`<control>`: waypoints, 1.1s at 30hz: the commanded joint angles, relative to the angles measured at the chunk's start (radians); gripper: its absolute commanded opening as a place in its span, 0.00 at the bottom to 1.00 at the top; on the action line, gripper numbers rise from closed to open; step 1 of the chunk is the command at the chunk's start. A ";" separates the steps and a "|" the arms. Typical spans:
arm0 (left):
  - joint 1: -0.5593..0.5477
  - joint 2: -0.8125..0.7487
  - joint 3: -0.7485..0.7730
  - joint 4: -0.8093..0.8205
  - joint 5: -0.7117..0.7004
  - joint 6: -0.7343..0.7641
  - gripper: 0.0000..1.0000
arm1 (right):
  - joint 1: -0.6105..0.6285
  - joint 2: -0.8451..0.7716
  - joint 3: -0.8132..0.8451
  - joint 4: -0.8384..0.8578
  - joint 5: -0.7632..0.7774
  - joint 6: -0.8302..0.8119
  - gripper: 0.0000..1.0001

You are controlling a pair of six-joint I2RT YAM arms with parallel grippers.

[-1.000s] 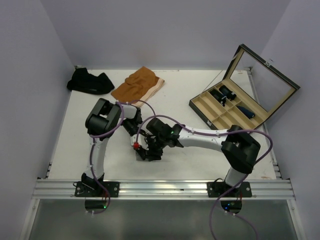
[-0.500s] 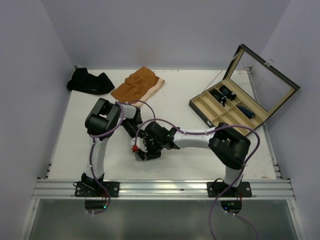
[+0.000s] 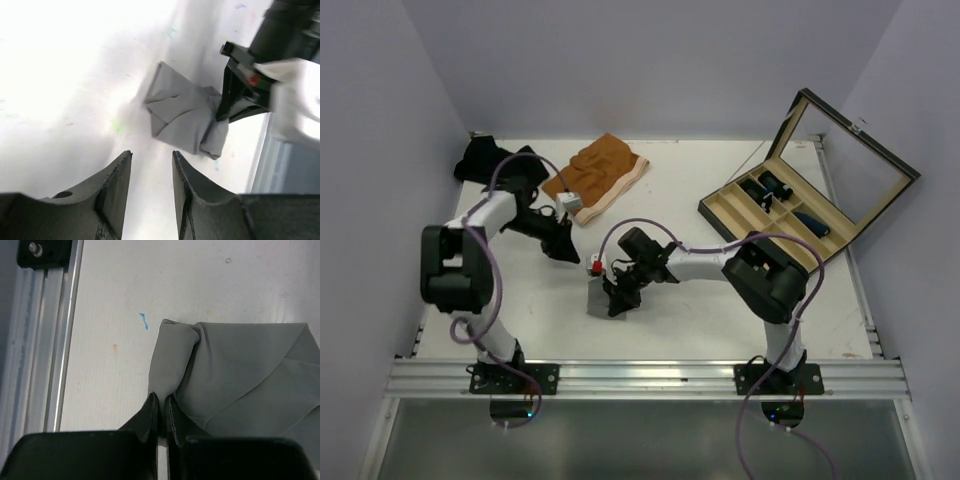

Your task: Roll the underwear

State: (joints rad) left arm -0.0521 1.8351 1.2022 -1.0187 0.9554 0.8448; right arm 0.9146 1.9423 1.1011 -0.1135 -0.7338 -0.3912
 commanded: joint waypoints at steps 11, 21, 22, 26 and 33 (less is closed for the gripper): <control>-0.160 -0.770 -0.522 0.273 -0.237 0.247 0.46 | -0.100 0.300 0.167 -0.112 -0.269 0.270 0.00; -0.514 -0.887 -0.724 0.514 -0.408 0.240 0.50 | -0.118 0.357 0.209 -0.173 -0.277 0.242 0.00; -0.525 -0.878 -0.731 0.549 -0.429 0.234 0.49 | -0.121 0.356 0.207 -0.173 -0.276 0.241 0.00; -0.580 -0.808 -0.765 0.647 -0.489 0.200 0.49 | -0.122 0.356 0.206 -0.178 -0.271 0.232 0.00; -0.606 -0.678 -0.770 0.732 -0.555 0.169 0.38 | -0.122 0.349 0.212 -0.215 -0.260 0.189 0.00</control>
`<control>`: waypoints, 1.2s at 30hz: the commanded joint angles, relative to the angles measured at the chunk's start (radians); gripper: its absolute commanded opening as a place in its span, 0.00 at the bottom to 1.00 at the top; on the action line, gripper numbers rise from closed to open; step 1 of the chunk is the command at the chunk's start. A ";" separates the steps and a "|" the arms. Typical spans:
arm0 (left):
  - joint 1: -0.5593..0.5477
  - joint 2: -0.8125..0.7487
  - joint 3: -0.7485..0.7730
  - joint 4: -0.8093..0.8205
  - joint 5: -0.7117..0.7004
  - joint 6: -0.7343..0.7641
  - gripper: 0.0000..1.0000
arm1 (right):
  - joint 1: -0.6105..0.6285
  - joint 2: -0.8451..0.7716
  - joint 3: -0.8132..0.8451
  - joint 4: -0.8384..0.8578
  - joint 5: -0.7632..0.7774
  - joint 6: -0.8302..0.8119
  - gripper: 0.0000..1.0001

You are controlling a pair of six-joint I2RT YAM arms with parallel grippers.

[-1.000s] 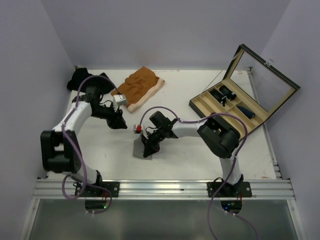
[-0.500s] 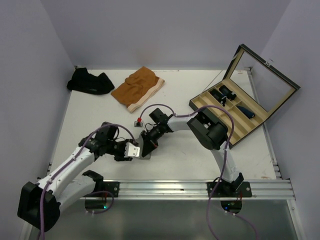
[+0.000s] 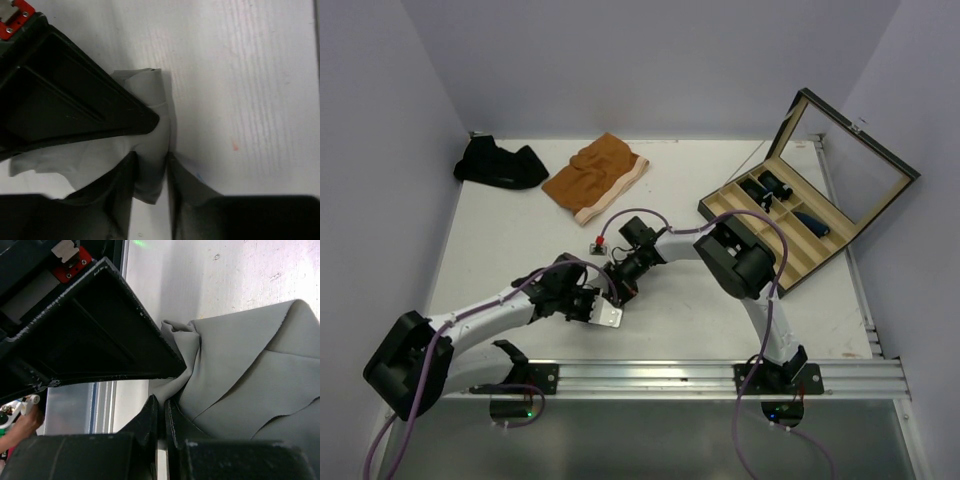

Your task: Roll the underwear

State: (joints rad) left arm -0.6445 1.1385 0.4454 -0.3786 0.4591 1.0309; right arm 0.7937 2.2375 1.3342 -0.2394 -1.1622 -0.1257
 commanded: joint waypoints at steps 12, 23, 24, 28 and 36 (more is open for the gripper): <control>-0.041 0.104 0.062 -0.181 -0.054 0.018 0.00 | -0.169 -0.166 0.071 -0.216 0.327 -0.106 0.62; -0.029 0.357 0.228 -0.351 0.004 -0.020 0.00 | -0.275 -0.486 0.249 -0.373 0.772 -0.241 0.57; -0.021 0.380 0.243 -0.368 0.033 -0.022 0.00 | -0.281 -0.513 0.256 -0.347 0.823 -0.189 0.56; 0.043 0.548 0.347 -0.443 0.099 -0.005 0.00 | -0.405 -0.544 0.264 -0.334 0.748 -0.112 0.91; 0.134 0.862 0.611 -0.586 0.239 -0.031 0.00 | -0.427 -0.731 0.088 -0.531 0.429 -0.402 0.91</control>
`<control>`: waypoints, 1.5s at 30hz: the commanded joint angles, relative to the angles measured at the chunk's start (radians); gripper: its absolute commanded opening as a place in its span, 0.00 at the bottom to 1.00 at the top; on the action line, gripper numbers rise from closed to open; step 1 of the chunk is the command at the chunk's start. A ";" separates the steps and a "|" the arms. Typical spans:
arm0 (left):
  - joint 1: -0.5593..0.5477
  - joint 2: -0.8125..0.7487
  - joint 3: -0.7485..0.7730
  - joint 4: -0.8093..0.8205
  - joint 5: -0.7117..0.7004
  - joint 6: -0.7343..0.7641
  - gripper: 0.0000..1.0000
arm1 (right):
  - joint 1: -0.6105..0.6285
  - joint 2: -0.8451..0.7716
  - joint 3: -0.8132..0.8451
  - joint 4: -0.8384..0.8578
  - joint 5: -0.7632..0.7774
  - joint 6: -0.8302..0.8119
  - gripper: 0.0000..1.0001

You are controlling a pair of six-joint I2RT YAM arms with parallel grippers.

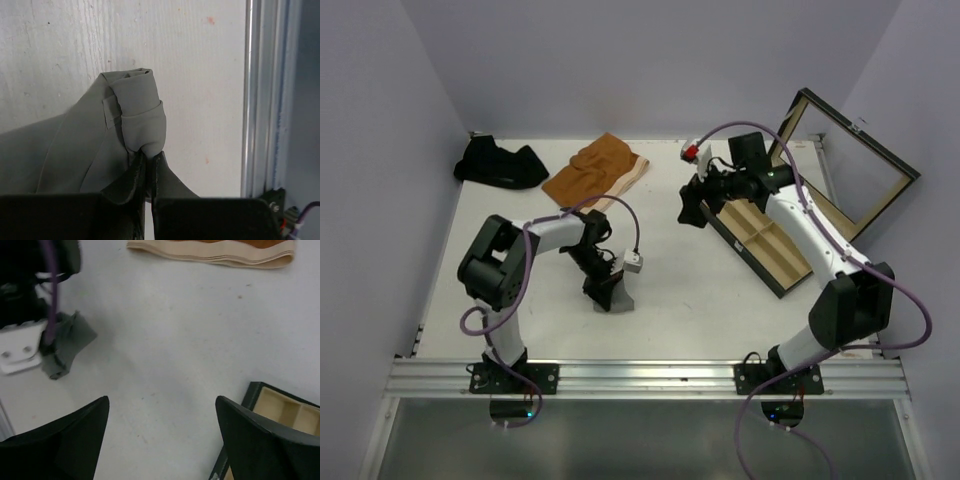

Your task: Roll the underwear

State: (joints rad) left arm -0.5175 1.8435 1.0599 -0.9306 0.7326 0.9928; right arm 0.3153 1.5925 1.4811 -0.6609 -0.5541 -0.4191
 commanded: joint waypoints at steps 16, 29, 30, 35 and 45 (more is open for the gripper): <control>0.068 0.375 0.140 -0.059 0.033 -0.052 0.04 | 0.590 0.004 -0.361 0.225 -0.046 -0.151 0.45; 0.071 0.387 0.134 -0.037 0.011 -0.052 0.09 | 0.740 0.161 -0.410 0.371 0.080 -0.310 0.44; 0.071 0.387 0.134 -0.039 0.010 -0.049 0.09 | 0.739 0.171 -0.416 0.382 0.086 -0.310 0.44; 0.073 0.378 0.123 -0.022 0.010 -0.054 0.11 | 0.740 0.208 -0.478 0.486 0.152 -0.305 0.44; 0.073 0.370 0.095 -0.011 0.007 -0.049 0.11 | 0.739 0.127 -0.418 0.388 0.154 -0.277 0.43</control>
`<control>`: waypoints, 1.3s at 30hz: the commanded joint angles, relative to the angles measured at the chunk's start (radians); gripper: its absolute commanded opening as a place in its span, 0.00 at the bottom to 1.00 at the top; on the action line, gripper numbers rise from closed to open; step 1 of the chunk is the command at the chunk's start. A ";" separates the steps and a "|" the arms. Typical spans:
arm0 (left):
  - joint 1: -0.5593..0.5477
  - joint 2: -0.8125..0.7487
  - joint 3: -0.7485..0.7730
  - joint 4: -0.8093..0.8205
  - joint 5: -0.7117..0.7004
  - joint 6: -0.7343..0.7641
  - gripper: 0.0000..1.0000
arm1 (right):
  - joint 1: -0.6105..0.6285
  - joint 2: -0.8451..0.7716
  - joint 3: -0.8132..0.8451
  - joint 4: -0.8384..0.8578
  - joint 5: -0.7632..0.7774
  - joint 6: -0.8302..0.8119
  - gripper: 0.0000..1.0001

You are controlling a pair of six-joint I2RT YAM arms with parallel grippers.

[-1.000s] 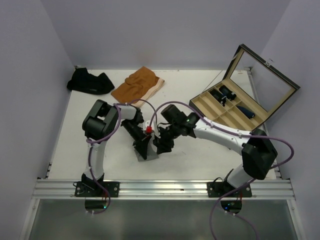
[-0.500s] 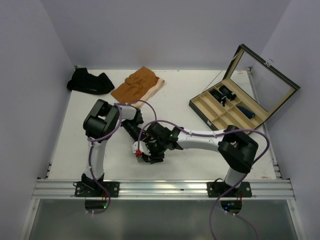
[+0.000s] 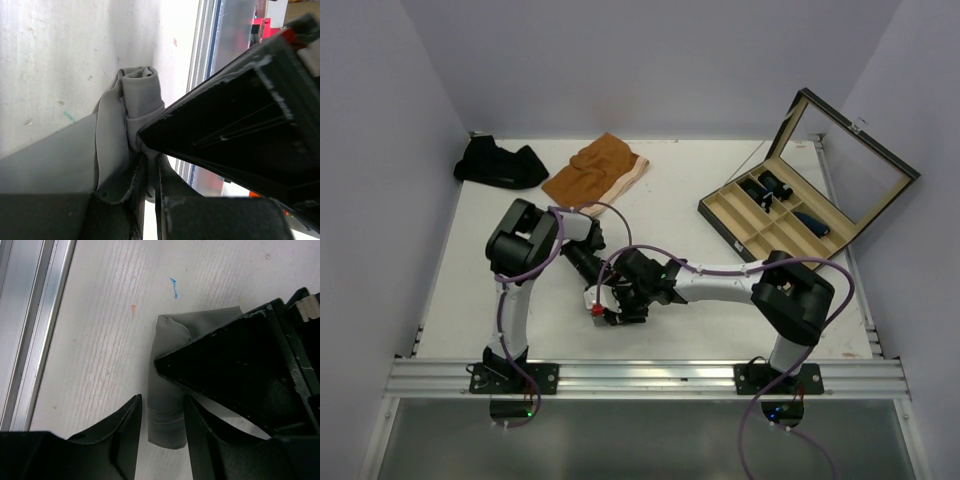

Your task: Roll the underwear

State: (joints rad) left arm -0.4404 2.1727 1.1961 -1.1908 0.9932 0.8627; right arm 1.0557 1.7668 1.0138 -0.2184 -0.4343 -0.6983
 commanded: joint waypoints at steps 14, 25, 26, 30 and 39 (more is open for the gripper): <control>-0.004 0.022 -0.062 0.260 -0.254 0.084 0.16 | 0.000 -0.015 0.005 -0.015 -0.026 0.026 0.44; 0.000 0.022 -0.063 0.275 -0.245 0.065 0.18 | 0.012 0.048 -0.003 0.004 -0.057 0.034 0.18; 0.003 0.019 -0.063 0.275 -0.240 0.064 0.19 | 0.012 0.055 -0.004 -0.002 -0.058 0.030 0.09; 0.022 -0.045 -0.064 0.260 -0.211 0.065 0.26 | 0.009 0.079 -0.003 -0.050 -0.087 0.039 0.00; 0.252 -0.562 -0.112 0.273 -0.175 0.010 0.68 | -0.026 0.131 0.009 -0.150 -0.234 0.134 0.00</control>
State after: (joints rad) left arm -0.2745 1.8076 1.0786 -1.0351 0.8864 0.8738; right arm 1.0367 1.8256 1.0325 -0.2443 -0.6029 -0.6258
